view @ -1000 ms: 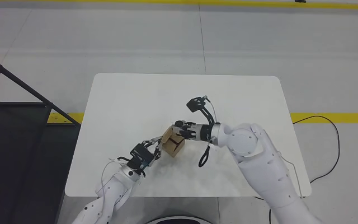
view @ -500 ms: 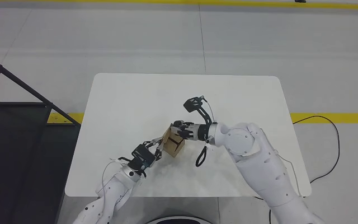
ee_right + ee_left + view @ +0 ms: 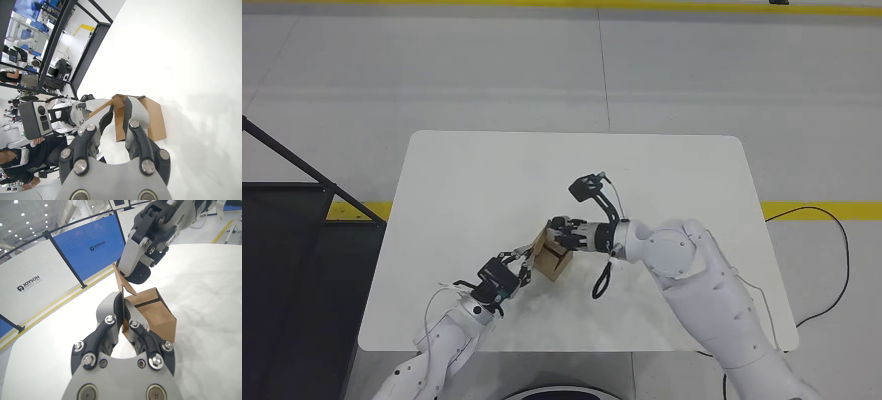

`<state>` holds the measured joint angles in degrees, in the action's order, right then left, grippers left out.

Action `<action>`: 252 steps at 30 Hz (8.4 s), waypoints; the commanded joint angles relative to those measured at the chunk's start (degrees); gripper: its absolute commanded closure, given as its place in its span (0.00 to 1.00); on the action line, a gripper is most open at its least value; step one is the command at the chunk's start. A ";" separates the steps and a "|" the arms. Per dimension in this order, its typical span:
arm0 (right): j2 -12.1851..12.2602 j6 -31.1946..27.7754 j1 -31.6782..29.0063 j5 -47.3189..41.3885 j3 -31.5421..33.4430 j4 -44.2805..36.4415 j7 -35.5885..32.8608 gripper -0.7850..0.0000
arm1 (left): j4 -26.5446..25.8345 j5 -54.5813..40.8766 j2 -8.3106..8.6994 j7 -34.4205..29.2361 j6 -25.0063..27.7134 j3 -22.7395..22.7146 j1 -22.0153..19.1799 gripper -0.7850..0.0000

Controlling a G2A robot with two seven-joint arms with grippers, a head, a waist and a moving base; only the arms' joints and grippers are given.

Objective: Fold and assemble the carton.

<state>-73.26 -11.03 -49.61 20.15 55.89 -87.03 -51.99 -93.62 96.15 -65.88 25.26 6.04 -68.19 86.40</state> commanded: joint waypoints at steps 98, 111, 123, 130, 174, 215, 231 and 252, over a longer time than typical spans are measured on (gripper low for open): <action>0.98 -18.23 3.69 -16.68 -1.09 16.03 -0.53 1.00 | 3.24 -20.38 -0.44 -8.21 19.99 -3.82 -5.70 0.55; 1.59 -15.84 2.42 -12.85 -0.51 13.30 0.88 0.60 | 2.65 -19.86 -0.46 -8.00 20.03 -3.73 -5.52 0.56; 2.09 -13.99 1.34 -10.06 0.21 11.62 2.68 0.58 | 2.79 -19.83 -0.52 -7.99 19.95 -3.60 -5.65 0.57; 2.85 -12.62 -1.34 -6.13 1.69 7.20 4.78 0.57 | 2.86 -19.71 -0.57 -8.16 19.93 -3.41 -5.81 0.57; 4.53 -1.95 -8.17 13.14 2.81 -4.87 9.62 0.41 | 1.32 -17.77 -1.00 -12.80 19.54 -1.20 -8.25 0.58; 4.28 -2.23 -7.64 12.17 2.53 -2.57 9.65 0.51 | -0.39 -18.61 -0.79 -12.25 18.31 -3.67 -6.58 0.57; 4.42 -2.22 -8.16 12.08 3.23 -3.06 9.81 0.51 | 1.12 -17.64 -0.75 -18.84 21.43 -2.26 -8.62 0.57; 7.51 1.74 -21.47 16.47 17.04 -25.71 10.60 0.29 | 0.85 -17.79 -0.87 -18.35 20.33 -1.85 -9.02 0.58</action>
<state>-65.82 -9.74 -70.86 35.90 72.89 -110.92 -40.68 -92.83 78.40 -66.74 6.93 26.36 -70.07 77.39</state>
